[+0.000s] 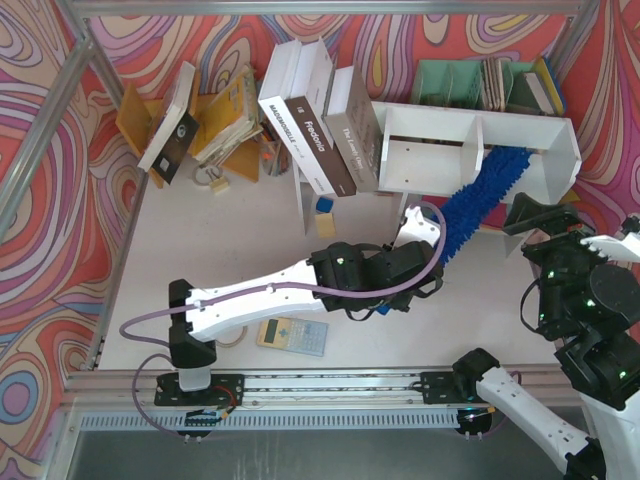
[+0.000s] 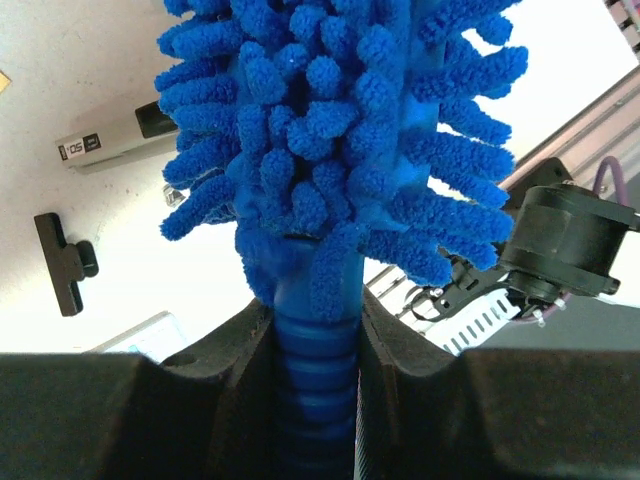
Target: Dust the bookshelf with a duster
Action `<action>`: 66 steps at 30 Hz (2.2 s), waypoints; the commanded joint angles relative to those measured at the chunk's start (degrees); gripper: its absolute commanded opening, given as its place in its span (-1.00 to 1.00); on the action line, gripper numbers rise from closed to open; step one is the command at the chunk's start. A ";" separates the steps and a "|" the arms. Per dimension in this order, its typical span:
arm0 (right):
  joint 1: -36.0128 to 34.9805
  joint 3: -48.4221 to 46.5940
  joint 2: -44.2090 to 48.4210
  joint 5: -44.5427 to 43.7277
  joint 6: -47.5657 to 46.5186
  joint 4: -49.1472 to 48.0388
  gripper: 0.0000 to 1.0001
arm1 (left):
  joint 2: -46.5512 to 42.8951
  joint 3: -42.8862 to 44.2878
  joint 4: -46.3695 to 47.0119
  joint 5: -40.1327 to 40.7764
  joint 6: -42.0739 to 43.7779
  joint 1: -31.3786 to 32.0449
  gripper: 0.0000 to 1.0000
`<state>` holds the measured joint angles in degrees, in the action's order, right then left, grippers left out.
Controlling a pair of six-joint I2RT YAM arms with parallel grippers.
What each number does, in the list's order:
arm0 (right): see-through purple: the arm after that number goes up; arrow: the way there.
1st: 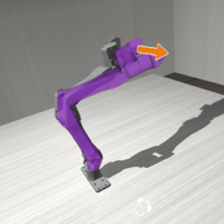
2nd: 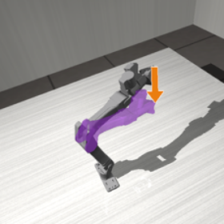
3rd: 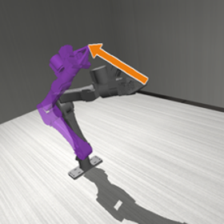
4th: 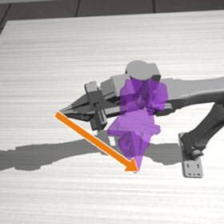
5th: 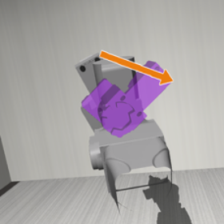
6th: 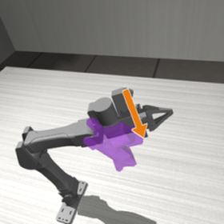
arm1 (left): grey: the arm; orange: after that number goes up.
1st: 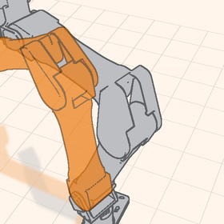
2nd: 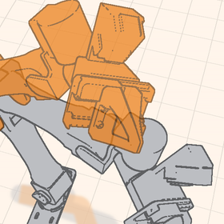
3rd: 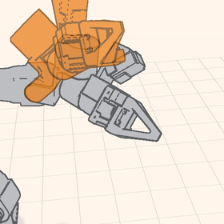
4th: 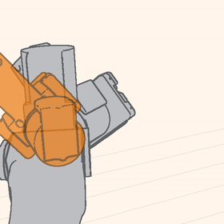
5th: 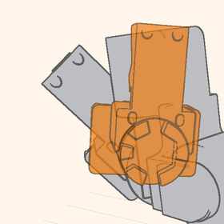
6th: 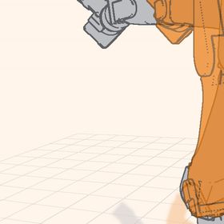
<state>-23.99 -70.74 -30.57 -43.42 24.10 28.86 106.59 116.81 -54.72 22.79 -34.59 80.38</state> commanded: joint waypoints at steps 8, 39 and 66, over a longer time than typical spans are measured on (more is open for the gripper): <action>-0.17 -0.14 0.86 -0.16 1.71 0.42 0.97 | -2.46 2.96 4.85 6.75 -0.81 0.83 -1.00; -0.17 -0.12 1.63 -0.44 2.26 1.13 0.96 | 1.33 0.47 6.44 -2.79 2.51 0.85 -1.00; -0.16 -0.55 -0.11 1.55 1.54 -0.30 0.97 | -3.77 -7.39 13.23 -2.76 7.17 0.24 -1.00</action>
<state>-23.99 -71.20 -30.44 -41.74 25.96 29.04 102.15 109.21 -44.31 20.36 -28.75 81.10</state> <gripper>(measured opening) 0.984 0.343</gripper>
